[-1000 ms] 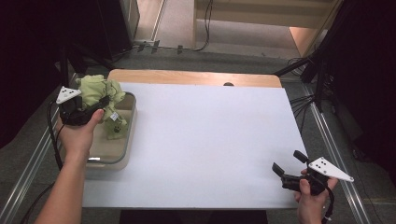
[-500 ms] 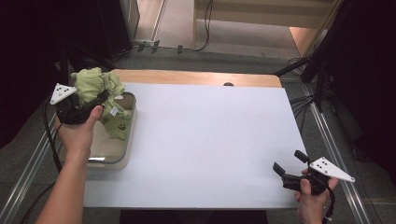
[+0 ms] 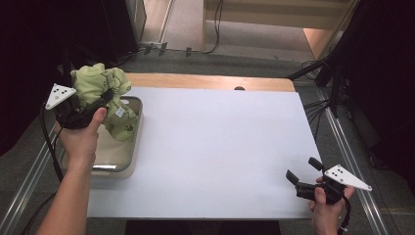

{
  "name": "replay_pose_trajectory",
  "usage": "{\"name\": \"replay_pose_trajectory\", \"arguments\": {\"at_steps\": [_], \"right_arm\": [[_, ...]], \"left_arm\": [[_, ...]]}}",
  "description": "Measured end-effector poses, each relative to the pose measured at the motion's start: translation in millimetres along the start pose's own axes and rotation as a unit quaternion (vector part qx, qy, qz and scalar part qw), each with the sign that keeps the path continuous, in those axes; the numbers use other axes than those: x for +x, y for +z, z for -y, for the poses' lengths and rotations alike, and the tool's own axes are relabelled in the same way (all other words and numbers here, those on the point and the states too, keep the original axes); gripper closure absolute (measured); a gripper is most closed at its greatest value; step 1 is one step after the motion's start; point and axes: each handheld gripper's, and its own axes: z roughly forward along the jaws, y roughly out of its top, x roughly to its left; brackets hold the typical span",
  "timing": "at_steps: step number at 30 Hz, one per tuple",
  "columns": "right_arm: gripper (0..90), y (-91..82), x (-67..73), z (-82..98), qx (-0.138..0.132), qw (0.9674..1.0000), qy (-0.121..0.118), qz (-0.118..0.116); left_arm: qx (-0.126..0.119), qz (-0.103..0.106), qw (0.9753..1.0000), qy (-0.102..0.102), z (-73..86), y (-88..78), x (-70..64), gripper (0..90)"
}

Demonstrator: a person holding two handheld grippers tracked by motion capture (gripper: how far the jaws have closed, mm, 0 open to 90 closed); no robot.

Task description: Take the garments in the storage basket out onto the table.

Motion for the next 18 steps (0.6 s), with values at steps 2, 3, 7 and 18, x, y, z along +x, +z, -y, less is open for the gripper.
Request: {"name": "replay_pose_trajectory", "arguments": {"at_steps": [2, 3, 7, 18], "right_arm": [[0.0, 0.0, 0.6, -0.1, 0.0, 1.0, 0.001, 0.0], [0.0, 0.0, 0.9, -0.2, 0.001, 1.0, 0.002, 0.001], [0.0, 0.0, 1.2, -0.4, 0.0, 1.0, 0.0, 0.0], [0.0, -0.4, 1.4, -0.6, -0.001, 1.0, -0.001, 0.001]], "left_arm": [[-0.002, 0.003, 1.0, -0.001, -0.9, -0.2, -1.4, 55.1], [-0.009, 0.008, 0.9999, 0.0, -4.4, -1.3, -6.5, 55.1], [-0.018, 0.014, 0.9997, 0.007, -10.5, -3.6, -13.7, 55.1], [-0.045, 0.045, 0.9975, 0.028, -32.5, -14.5, -44.1, 55.1]]}}
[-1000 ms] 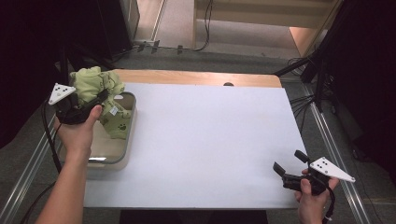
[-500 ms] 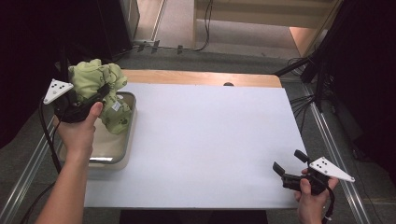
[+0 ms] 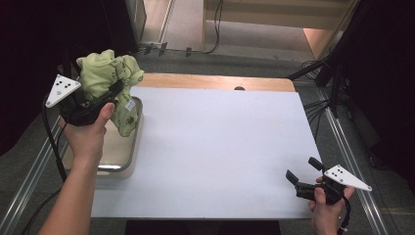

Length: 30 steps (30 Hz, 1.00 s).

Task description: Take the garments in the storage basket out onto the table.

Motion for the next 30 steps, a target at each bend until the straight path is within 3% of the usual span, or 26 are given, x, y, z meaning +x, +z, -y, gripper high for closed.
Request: {"name": "replay_pose_trajectory", "arguments": {"at_steps": [12, 30], "right_arm": [[0.0, 0.1, 0.0, 0.2, 0.001, 1.0, -0.001, -0.001], [0.0, -0.5, 0.0, 0.1, -0.001, 1.0, 0.0, -0.001]], "left_arm": [[-0.006, 0.038, 0.9992, 0.008, -12.5, 5.6, -34.4, 54.9], [0.006, 0.1, 0.995, 0.004, 5.5, 29.6, -80.9, 54.8]]}}
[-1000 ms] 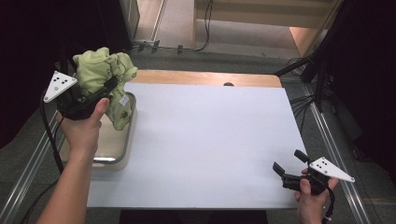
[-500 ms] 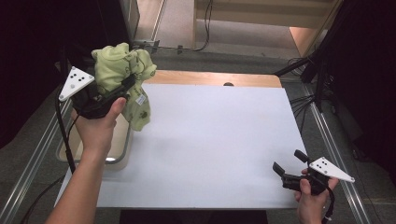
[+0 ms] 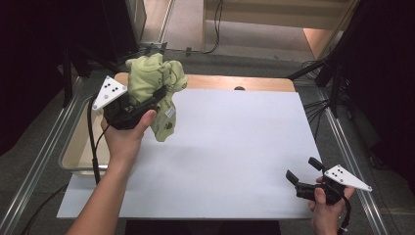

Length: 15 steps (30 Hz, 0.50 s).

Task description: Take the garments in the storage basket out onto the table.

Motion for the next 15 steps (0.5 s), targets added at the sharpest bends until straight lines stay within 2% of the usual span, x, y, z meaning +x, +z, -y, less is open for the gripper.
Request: {"name": "replay_pose_trajectory", "arguments": {"at_steps": [3, 15], "right_arm": [[0.0, -0.1, -1.2, 0.1, -0.001, 1.0, -0.001, 0.0], [0.0, -0.7, -1.8, 0.3, -0.001, 1.0, 0.001, 0.001]], "left_arm": [[0.005, 0.014, 0.9999, -0.003, 7.2, 9.5, -7.6, 54.7], [0.027, 0.035, 0.999, -0.008, 31.5, 31.6, -21.3, 54.2]]}}
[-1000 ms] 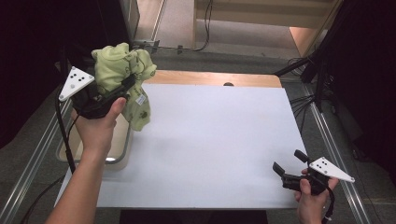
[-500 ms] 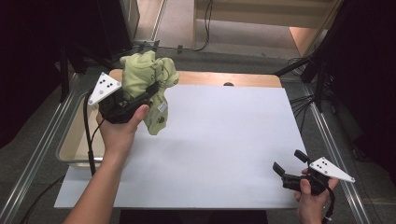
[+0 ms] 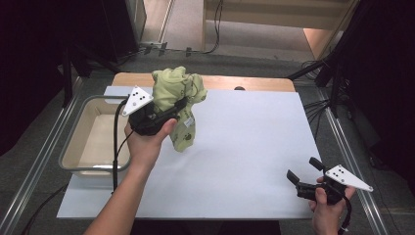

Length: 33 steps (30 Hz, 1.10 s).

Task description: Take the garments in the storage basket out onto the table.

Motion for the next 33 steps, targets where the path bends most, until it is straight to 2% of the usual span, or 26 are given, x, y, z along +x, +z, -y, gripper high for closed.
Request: {"name": "replay_pose_trajectory", "arguments": {"at_steps": [8, 18, 23, 25, 28, 32, 33], "right_arm": [[0.0, 0.3, 0.2, 0.0, 0.0, 1.0, -0.003, -0.001], [0.0, 0.6, 0.4, 0.1, 0.001, 1.0, -0.003, -0.001], [0.0, 0.8, 0.9, 0.1, 0.002, 1.0, -0.003, 0.0], [0.0, 0.9, 0.9, 0.2, 0.002, 1.0, -0.003, 0.0], [0.0, 1.2, 1.0, 0.4, 0.003, 1.0, -0.003, 0.0], [0.0, 1.4, 1.0, 0.4, 0.003, 1.0, -0.003, 0.0], [0.0, 1.6, 1.0, 0.5, 0.004, 1.0, -0.002, -0.001]], "left_arm": [[0.016, 0.008, 0.9998, 0.008, 17.2, 16.3, -7.9, 53.8], [0.042, 0.025, 0.9988, 0.005, 38.5, 33.2, -13.1, 52.6], [0.067, 0.039, 0.9969, -0.012, 53.6, 44.6, -12.1, 50.7], [0.073, 0.041, 0.9964, -0.013, 55.5, 46.1, -11.9, 50.0], [0.093, 0.053, 0.9942, -0.016, 67.1, 53.5, -12.3, 49.4], [0.102, 0.057, 0.993, -0.015, 74.0, 57.4, -13.6, 47.3], [0.111, 0.061, 0.9919, -0.014, 79.7, 61.3, -14.2, 46.6]]}}
